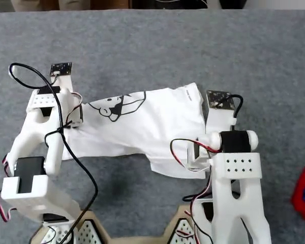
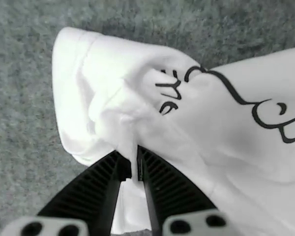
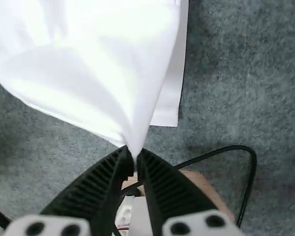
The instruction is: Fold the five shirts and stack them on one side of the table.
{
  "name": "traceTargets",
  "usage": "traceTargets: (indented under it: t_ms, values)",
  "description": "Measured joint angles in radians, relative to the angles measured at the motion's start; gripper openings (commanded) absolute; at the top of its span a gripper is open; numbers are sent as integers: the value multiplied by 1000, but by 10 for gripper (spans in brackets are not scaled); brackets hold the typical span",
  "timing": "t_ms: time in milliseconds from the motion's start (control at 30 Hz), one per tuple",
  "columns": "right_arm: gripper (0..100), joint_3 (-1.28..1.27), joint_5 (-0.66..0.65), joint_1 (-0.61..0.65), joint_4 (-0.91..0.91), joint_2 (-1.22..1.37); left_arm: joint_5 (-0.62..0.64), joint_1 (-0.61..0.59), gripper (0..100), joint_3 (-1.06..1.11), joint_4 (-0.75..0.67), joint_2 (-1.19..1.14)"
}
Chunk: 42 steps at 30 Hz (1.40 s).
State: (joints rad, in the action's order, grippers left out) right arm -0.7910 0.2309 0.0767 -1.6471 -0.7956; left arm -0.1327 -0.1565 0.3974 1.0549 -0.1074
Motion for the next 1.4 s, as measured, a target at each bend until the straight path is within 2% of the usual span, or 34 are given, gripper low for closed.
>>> traceTargets:
  t_ms: [100,267,400,700,800,900,1067,1200,1267,1367,1400]
  values:
    - [75,0,-12,0,0,0,0,2,19,-3,43,0]
    - [266,0,-21,0,0,0,0,5,19,-8,130,0]
    - [322,0,-21,0,-8,0,0,11,33,-8,189,0]
    - [322,64,-29,0,-11,0,3,11,316,-49,374,0]
    - [322,103,-115,9,-26,0,3,6,419,-98,430,0]
    - [322,140,-287,58,-29,0,3,-5,471,-163,474,0]
    - [321,265,-623,109,-34,0,3,-5,395,-338,574,0]
    - [320,370,-865,114,-21,5,3,-8,241,-511,652,0]
    - [312,399,-942,103,23,25,2,-23,139,-574,669,0]
    - [186,404,-976,72,133,84,3,-37,10,-623,675,-5]
    - [120,404,-979,72,170,118,5,-37,26,-626,675,-11]
